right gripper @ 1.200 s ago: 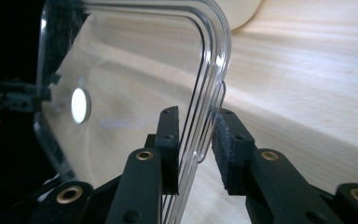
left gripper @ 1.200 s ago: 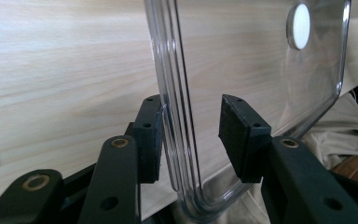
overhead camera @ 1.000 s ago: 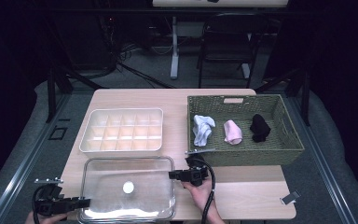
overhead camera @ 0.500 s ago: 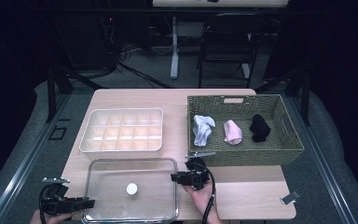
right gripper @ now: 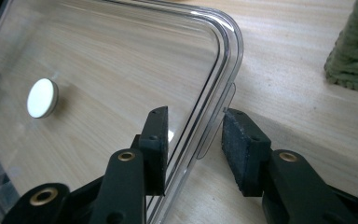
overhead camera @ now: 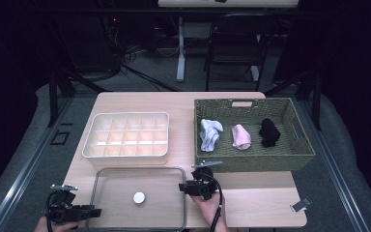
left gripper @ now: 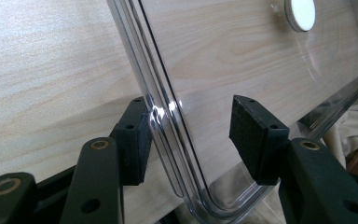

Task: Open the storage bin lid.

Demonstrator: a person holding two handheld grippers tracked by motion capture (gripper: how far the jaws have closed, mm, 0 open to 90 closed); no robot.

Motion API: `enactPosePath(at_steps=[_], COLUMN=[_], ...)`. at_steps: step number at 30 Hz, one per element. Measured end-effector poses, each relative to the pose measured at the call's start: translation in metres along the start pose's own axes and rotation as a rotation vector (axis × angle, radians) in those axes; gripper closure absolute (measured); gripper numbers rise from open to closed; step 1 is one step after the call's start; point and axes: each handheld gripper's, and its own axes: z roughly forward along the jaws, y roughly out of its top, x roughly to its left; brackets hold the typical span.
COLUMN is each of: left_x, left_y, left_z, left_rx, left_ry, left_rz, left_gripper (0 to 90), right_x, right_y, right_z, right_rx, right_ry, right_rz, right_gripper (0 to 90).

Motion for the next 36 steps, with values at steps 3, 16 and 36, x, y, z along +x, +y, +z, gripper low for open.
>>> enactPosePath(at_steps=[3,16,36], left_x=[-0.002,-0.006,-0.067], left_y=[0.000,0.003,0.048], left_z=[0.000,-0.005,-0.007], left_rx=[0.004,-0.035,-0.206], left_ry=[0.026,0.108,0.197], left_rz=[0.017,0.054,0.263], left_gripper=[47.2,25.4,0.0], right_x=[0.000,0.005,0.005], right_y=[-0.002,-0.004,0.002], right_z=[0.002,0.000,-0.035], right_rx=[0.006,-0.008,0.029], right_ry=[-0.007,-0.066,-0.022], right_rz=[-0.002,-0.030,-0.176], right_gripper=[60.8,45.1,14.6])
